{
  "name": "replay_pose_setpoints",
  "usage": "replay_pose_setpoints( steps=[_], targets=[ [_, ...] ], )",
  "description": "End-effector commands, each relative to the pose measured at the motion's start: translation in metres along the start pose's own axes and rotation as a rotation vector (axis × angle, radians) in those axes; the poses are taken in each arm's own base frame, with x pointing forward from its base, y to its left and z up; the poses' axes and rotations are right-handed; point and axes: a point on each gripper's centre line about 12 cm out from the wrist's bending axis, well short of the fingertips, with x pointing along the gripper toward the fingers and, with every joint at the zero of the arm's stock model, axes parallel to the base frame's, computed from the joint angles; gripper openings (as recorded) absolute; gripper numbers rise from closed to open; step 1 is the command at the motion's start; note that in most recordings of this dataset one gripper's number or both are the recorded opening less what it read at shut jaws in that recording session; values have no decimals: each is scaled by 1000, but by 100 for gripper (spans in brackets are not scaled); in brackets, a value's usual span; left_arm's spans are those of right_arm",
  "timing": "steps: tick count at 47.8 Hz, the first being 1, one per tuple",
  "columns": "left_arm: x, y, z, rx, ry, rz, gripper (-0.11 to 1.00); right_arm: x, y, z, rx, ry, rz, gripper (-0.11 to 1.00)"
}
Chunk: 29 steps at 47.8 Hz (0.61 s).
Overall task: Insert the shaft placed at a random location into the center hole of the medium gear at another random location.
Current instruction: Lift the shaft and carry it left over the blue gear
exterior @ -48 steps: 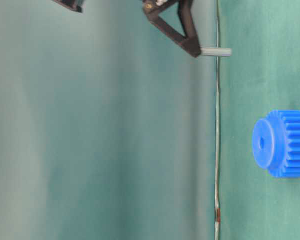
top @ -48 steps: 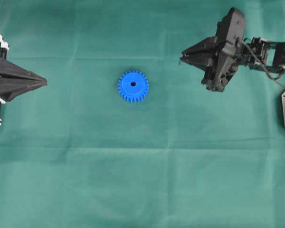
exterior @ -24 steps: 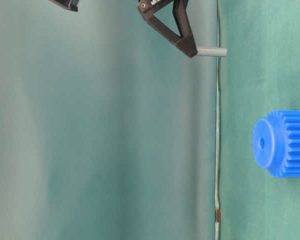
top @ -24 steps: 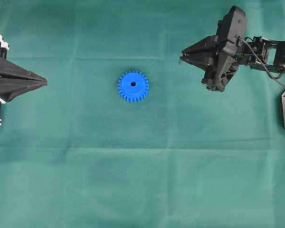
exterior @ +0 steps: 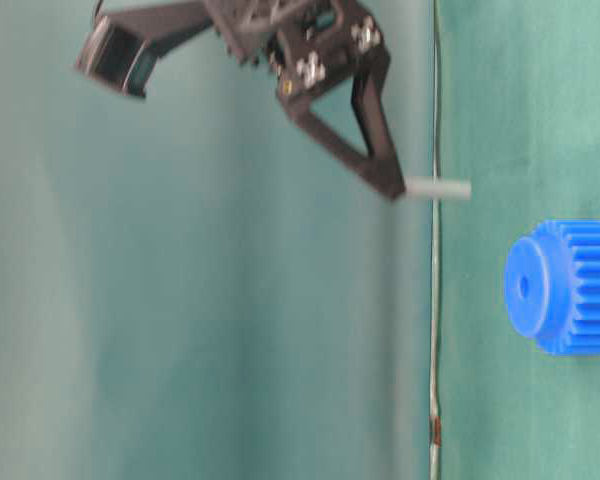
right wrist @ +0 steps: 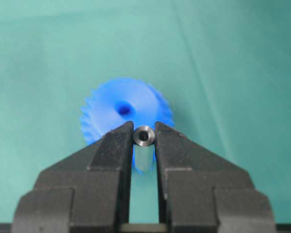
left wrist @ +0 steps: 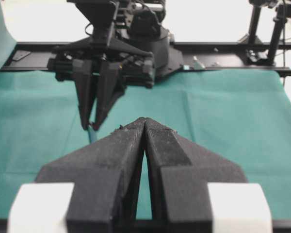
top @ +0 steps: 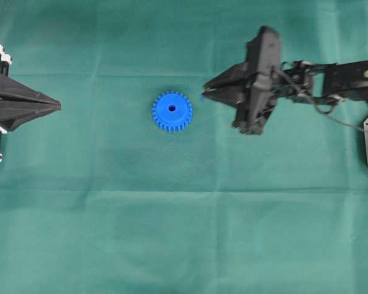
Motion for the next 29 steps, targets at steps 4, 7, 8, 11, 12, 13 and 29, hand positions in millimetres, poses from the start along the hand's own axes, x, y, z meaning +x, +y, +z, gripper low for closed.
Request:
replay_pose_setpoints(
  steps=[4,7,8,11,12,13,29],
  targets=[
    [2,0,7,-2,-17,1,0,17,12,32,-6,-75,25,13],
    [2,0,6,0,-14,1,0,22,14,36,-10,-82,31,13],
    [2,0,6,2,-14,1,0,24,15,37,-12,-82,33,13],
    [2,0,6,0,-9,1,0,29,17,40,-12,-85,37,13],
    [2,0,6,0,-9,1,0,31,18,40,-14,-85,37,13],
    [2,0,6,0,-8,1,0,32,18,41,-14,-87,37,13],
    [2,0,5,0,-2,1,0,41,19,43,-19,-82,39,13]
  ],
)
